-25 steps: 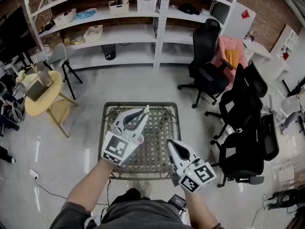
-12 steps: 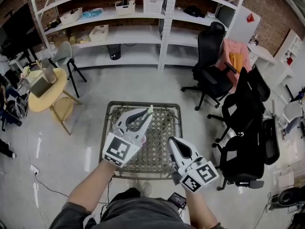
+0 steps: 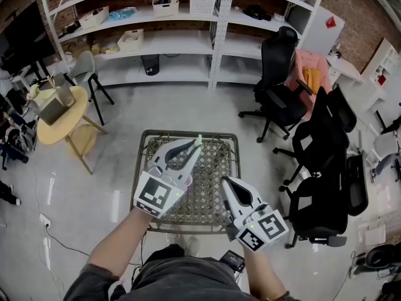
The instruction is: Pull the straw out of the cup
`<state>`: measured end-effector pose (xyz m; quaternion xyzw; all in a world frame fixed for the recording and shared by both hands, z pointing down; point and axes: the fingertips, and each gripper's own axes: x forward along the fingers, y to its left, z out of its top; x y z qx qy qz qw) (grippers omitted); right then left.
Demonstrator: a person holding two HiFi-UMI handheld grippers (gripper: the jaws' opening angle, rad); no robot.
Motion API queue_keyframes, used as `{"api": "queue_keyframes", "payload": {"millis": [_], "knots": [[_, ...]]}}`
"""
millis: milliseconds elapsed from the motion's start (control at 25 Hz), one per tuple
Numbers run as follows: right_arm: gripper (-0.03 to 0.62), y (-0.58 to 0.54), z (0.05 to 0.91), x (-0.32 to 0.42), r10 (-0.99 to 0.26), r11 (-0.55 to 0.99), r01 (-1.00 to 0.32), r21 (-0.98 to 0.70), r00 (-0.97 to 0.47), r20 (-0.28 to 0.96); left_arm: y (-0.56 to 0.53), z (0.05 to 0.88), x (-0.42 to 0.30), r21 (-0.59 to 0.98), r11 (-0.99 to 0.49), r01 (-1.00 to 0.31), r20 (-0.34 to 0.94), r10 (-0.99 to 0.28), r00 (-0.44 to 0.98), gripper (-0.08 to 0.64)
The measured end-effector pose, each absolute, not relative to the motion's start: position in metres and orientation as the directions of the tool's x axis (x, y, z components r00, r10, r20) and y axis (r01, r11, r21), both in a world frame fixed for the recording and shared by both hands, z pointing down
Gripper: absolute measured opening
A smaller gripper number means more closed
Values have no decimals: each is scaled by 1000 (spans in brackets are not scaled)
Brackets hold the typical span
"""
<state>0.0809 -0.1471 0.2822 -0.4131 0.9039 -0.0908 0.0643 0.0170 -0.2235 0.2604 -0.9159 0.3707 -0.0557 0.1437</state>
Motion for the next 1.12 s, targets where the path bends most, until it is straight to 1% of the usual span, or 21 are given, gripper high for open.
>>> {"api": "queue_keyframes", "payload": {"millis": [1120], "knots": [[12,-159,287,83,-753,645,-731,-225,-657,-24,-235,267,21,-302,-687,-661,14,-696,718,51]]}}
